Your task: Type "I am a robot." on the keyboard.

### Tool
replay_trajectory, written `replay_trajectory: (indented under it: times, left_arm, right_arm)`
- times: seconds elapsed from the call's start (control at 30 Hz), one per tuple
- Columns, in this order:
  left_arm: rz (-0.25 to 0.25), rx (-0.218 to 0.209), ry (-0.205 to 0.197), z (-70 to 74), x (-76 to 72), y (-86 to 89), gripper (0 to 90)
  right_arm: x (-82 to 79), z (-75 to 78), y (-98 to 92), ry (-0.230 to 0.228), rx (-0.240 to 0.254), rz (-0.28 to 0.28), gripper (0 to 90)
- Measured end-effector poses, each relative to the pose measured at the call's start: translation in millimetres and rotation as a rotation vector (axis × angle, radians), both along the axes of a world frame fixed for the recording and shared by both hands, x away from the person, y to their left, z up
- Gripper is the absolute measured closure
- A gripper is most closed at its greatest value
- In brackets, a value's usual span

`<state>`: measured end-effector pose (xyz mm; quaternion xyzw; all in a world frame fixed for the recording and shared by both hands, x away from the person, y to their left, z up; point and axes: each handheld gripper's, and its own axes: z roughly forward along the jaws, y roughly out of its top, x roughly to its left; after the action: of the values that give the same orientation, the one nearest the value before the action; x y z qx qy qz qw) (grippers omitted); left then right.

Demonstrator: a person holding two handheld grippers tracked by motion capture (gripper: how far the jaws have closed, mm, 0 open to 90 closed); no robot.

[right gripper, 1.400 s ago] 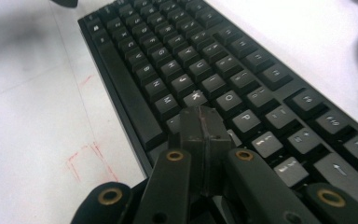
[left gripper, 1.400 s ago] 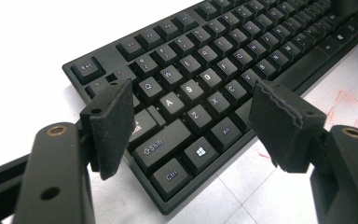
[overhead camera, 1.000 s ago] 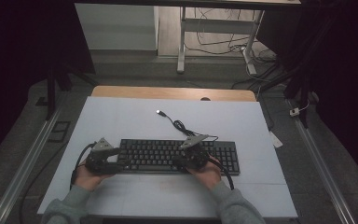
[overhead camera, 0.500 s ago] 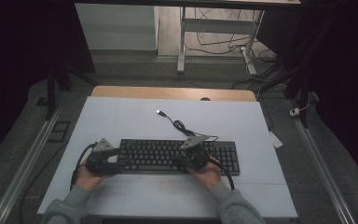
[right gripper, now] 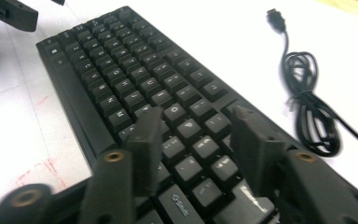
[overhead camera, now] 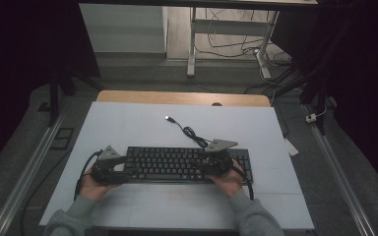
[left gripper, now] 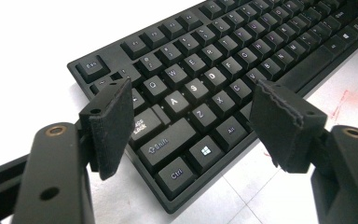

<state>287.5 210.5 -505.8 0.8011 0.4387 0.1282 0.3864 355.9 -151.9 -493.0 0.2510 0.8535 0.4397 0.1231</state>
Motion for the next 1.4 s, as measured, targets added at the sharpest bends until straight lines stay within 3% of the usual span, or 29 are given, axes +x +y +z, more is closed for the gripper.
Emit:
replay_trajectory:
  times: [0.4, 0.77, 0.87, 1.4]
  left_arm:
    - [-0.001, -0.006, 0.006, 1.1, -1.2, -1.0, 29.6]
    - [-0.003, -0.015, 0.008, -1.2, -9.0, 0.9, 28.8]
    - [-0.002, -0.016, 0.009, -1.7, -11.5, 1.5, 28.6]
    - [0.022, -0.023, 0.009, -7.8, -33.7, 11.7, 26.3]
  right_arm:
    - [-7.7, 2.7, -36.3, -0.016, 0.035, -0.03, 40.8]
    - [-21.0, 0.5, -80.3, -0.038, 0.02, -0.107, 40.7]
    - [-25.9, 0.1, -92.1, -0.034, 0.036, -0.125, 40.7]
    - [-58.9, -3.8, -160.4, -0.064, 0.035, -0.199, 38.8]
